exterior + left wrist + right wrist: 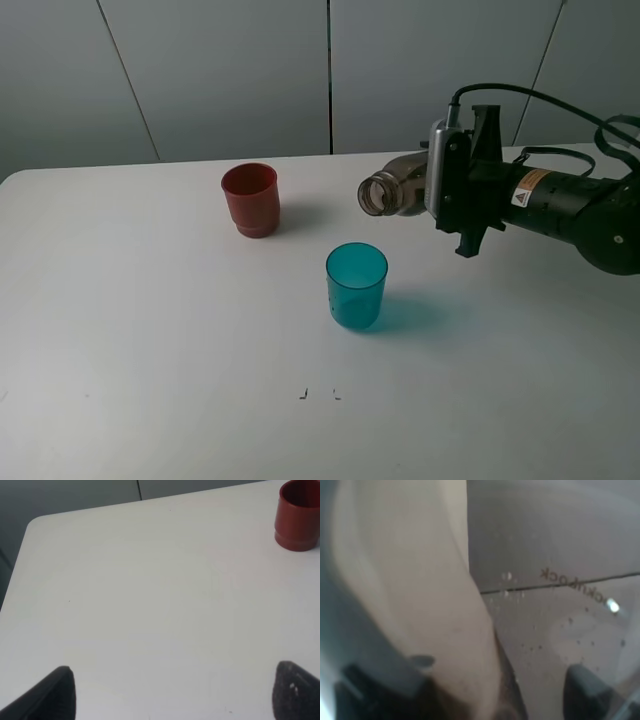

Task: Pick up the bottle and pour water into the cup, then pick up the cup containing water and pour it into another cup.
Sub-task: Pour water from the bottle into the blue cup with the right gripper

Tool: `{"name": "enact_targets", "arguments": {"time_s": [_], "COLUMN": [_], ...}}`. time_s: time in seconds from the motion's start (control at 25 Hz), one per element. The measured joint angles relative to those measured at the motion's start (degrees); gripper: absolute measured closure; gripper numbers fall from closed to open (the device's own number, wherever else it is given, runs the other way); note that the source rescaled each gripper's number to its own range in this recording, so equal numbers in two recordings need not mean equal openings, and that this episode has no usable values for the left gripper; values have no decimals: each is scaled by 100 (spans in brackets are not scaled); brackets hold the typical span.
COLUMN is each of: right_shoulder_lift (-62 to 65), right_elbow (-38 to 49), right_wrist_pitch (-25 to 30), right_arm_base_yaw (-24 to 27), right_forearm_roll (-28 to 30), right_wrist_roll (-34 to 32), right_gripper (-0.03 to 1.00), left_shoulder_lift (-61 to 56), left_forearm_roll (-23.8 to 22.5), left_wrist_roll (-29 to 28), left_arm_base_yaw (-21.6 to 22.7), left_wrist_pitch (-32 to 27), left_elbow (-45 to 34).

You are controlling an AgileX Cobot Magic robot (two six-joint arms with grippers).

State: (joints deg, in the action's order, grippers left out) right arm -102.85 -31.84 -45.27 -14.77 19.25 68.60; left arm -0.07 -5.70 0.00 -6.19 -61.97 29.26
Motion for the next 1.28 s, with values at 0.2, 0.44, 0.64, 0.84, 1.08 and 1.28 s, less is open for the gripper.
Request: {"name": "enact_targets", "arguments": {"time_s": [0.2,0.44,0.64,0.84,1.08,1.28], "right_shoulder_lift": [0,0,0,0,0,0], "right_elbow": [-119,-119,-119,-119,-119,-119], "right_wrist_pitch": [105,208,381,393,402,402], "right_arm_base_yaw": [0,0,0,0,0,0], "right_forearm_roll": [-34,97,261,261,261,261], "right_wrist_roll": [54,77,89,101,101,243], "right_gripper": [93,93,93,93,93,93], "left_shoulder_lift": [0,0,0,0,0,0], "left_forearm_roll": [0,0,0,0,0,0], "left_wrist_roll": [0,0,0,0,0,0], "left_arm_base_yaw": [0,0,0,0,0,0], "left_wrist_pitch": [0,0,0,0,0,0], "left_elbow": [0,0,0,0,0,0]}}
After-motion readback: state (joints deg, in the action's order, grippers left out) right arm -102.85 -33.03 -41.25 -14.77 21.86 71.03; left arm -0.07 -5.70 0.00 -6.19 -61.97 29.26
